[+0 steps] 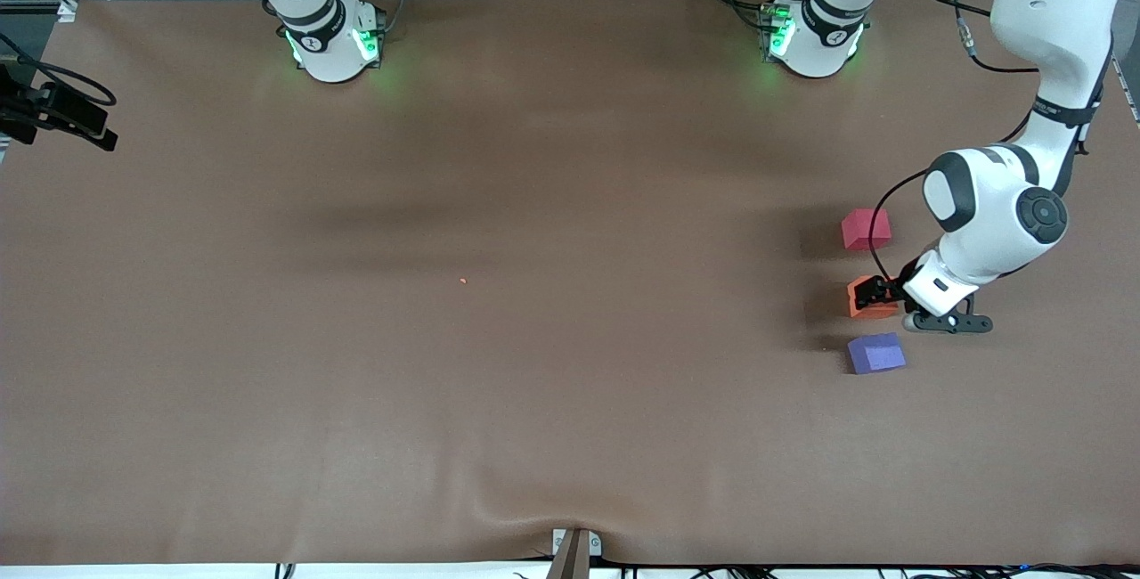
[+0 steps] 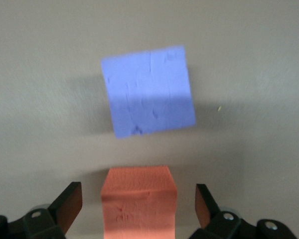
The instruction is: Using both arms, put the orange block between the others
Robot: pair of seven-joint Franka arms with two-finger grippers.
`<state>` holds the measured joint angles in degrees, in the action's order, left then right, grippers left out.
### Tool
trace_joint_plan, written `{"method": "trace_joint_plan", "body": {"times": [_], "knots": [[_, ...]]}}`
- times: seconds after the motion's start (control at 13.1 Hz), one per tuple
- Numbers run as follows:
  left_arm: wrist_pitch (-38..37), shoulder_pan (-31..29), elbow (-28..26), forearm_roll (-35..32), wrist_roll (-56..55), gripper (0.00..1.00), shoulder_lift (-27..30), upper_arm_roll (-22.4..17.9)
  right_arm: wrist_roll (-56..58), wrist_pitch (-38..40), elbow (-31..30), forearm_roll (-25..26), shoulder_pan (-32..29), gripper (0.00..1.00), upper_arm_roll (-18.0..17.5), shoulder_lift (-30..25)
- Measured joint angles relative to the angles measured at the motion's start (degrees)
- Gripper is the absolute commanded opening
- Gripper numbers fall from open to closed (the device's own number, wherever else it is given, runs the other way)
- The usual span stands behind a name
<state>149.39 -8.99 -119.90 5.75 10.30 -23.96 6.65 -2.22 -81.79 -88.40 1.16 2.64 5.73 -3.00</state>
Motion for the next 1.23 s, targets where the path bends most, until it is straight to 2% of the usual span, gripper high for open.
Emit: {"method": "trace_joint_plan", "body": {"times": [0.23,0.69,1.0,1.23], "knots": [[-1.84,0.04,2.91,0.00,0.00,1.00,1.09,0.21,0.00,0.00,0.00,0.00,0.01,1.00,-0.01,0.01],[-16.76,-0.03,14.20,0.00,0.00,1.00,2.42,0.22,0.00,0.01,0.00,0.00,0.24,1.00,-0.21,0.20],[-32.46,0.01,23.04,0.05,-2.65,1.00,4.61,0.24,0.00,0.03,0.00,0.00,0.26,1.00,-0.30,0.30],[-42.69,0.01,27.07,0.06,-5.70,1.00,9.88,0.25,0.00,0.05,0.00,0.00,0.28,1.00,-0.34,0.35]]}}
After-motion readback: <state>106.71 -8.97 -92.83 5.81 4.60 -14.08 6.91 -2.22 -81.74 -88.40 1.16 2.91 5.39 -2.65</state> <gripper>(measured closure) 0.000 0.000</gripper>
